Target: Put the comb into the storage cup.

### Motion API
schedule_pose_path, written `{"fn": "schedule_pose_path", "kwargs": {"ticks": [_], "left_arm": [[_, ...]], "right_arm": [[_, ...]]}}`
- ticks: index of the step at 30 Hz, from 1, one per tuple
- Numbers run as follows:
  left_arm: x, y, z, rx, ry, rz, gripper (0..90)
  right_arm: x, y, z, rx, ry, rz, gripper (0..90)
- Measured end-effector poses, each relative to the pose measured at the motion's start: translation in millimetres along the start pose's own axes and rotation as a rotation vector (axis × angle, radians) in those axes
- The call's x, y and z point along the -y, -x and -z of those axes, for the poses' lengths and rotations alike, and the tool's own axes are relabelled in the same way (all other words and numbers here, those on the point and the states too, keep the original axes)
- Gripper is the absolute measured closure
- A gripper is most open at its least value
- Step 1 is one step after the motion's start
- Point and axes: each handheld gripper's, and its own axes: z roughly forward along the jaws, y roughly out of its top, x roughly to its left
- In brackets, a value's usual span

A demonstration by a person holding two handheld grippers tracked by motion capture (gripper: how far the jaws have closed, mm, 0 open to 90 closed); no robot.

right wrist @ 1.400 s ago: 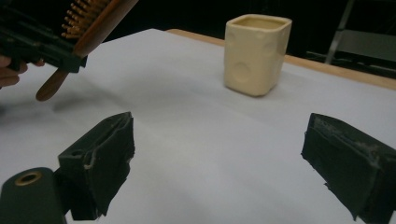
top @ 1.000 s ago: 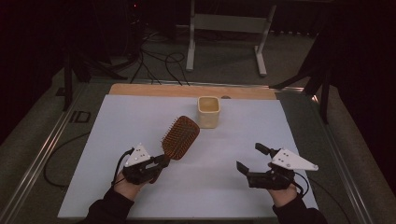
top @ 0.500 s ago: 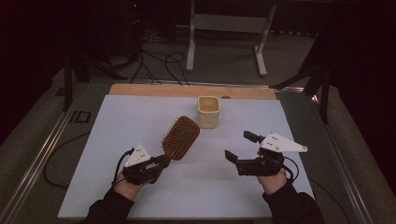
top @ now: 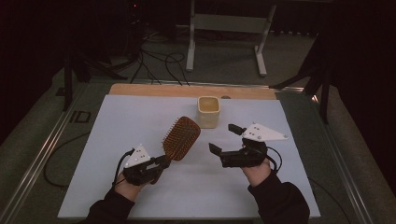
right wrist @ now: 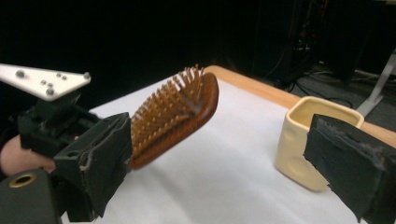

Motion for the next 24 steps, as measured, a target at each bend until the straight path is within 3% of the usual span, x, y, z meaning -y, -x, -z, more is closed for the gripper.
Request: {"fn": "schedule_pose_path", "kwargs": {"ticks": [5,8,14,18,19,22,24], "left_arm": [[0.1,0.9,0.1,0.0,0.007,0.002,73.9],[0.9,0.4,-0.9,0.009,0.003,0.006,74.0],[1.2,3.5,-1.6,0.013,0.006,0.0,73.9],[0.9,4.3,-1.3,0.012,0.007,-0.004,74.0],[0.9,4.5,-1.1,0.01,0.01,-0.007,74.0],[1.0,4.7,-1.3,0.012,0.015,-0.007,74.0],[0.9,5.1,-1.5,0.008,0.015,-0.011,73.9]], "right_arm": [[-2.7,-0.3,-6.9,-0.012,0.008,0.0,7.5],[-7.2,-3.5,-19.2,-0.049,0.017,-0.027,7.5],[-8.8,-8.1,-35.9,-0.054,0.036,-0.041,7.5],[-7.2,-5.9,-44.3,-0.063,0.037,-0.098,7.6],[-6.0,-4.5,-49.2,-0.07,0.037,-0.137,7.6],[-4.1,-3.2,-55.6,-0.077,0.032,-0.189,7.8],[-3.9,-3.6,-60.3,-0.055,0.021,-0.225,8.5]]}}
